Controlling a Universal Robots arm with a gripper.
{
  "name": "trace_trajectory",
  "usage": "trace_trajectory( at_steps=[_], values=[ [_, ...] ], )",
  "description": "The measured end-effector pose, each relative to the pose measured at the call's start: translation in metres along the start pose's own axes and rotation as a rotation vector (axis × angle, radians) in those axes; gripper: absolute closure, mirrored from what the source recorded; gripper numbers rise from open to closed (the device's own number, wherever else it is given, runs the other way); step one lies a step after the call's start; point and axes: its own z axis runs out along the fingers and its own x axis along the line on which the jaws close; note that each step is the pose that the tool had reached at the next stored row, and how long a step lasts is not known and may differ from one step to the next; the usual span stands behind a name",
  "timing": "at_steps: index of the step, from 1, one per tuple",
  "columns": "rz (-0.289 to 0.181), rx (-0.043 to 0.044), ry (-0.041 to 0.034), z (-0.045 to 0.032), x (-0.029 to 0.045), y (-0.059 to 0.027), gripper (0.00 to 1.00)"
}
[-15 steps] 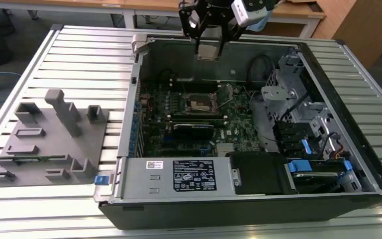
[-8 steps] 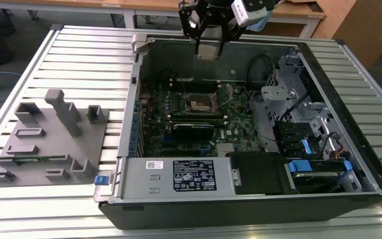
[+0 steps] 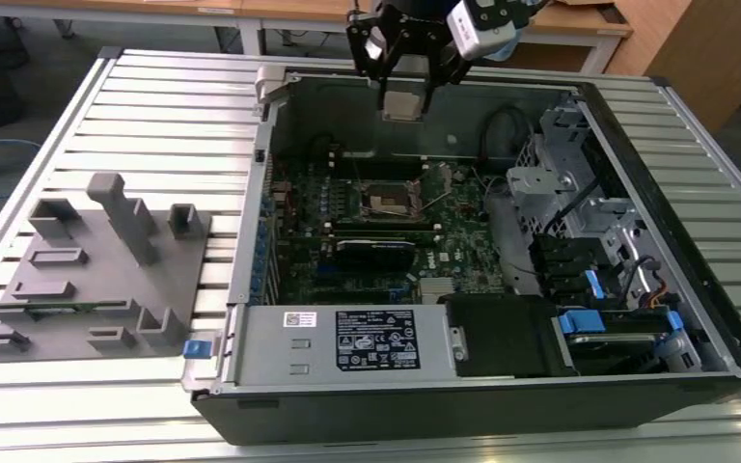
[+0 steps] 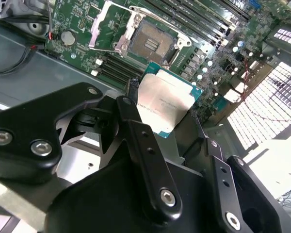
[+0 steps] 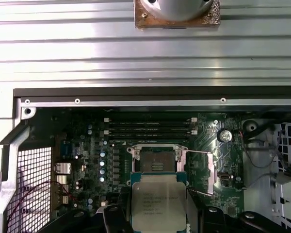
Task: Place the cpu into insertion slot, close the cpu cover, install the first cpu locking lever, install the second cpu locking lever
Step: 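Place the cpu into insertion slot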
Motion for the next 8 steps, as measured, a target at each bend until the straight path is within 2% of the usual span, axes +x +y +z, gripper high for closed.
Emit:
trace_trajectory(
  at_steps=[4, 8],
  values=[
    [0.000, 0.0002, -0.0001, 0.0055, -0.0001, -0.0005, 0.46],
    [0.000, 0.0003, 0.0000, 0.0071, -0.0001, -0.0006, 0.46]
  ],
)
